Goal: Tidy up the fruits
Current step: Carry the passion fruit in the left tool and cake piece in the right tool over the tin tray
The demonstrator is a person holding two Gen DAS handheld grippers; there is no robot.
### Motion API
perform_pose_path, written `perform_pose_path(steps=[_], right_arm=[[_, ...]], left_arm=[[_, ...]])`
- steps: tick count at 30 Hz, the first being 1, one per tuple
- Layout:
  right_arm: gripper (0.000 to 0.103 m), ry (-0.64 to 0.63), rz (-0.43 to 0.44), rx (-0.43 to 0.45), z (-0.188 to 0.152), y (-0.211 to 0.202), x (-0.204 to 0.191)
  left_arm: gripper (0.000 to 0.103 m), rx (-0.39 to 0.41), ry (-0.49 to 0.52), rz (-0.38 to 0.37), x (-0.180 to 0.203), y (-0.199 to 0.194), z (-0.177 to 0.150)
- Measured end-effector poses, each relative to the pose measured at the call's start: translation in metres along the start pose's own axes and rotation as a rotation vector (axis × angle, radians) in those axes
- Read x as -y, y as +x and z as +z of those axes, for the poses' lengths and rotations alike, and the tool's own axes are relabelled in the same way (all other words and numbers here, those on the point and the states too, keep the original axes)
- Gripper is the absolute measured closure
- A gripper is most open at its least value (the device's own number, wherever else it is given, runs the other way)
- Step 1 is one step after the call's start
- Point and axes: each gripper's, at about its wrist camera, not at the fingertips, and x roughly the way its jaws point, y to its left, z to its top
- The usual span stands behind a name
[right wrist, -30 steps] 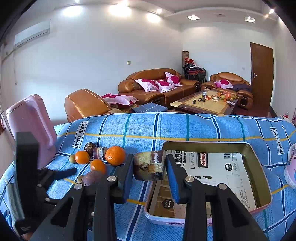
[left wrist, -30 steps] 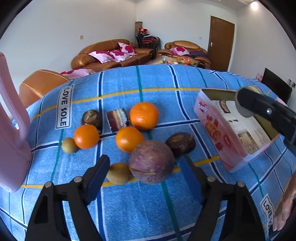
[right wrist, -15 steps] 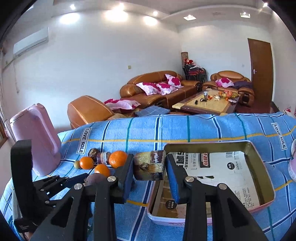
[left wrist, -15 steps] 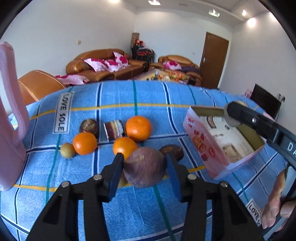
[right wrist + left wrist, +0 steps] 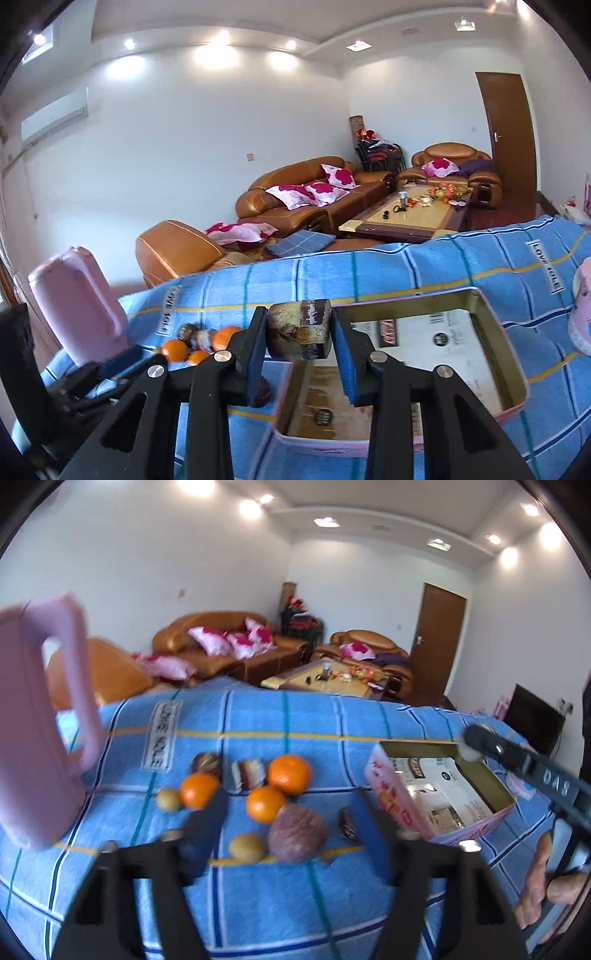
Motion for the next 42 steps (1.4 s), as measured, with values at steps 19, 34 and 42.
perform_pose_path(steps=[19,34,42], right_arm=[[0.066,0.010,0.012,-0.030,0.003,-0.001,0.007],[0.066,0.008,-0.051,0.008,0.006,-0.001,0.012],[0.067,0.081,-0.173,0.007,0.019,0.000,0.059]], left_arm=[[0.039,-0.235,0.084,0.147,0.034,0.084,-0.014],[0.053,-0.015,-0.082,-0.028,0.007,0.042,-0.007],[0.053,0.010,0.072,-0.065,0.069,0.037,0.005]])
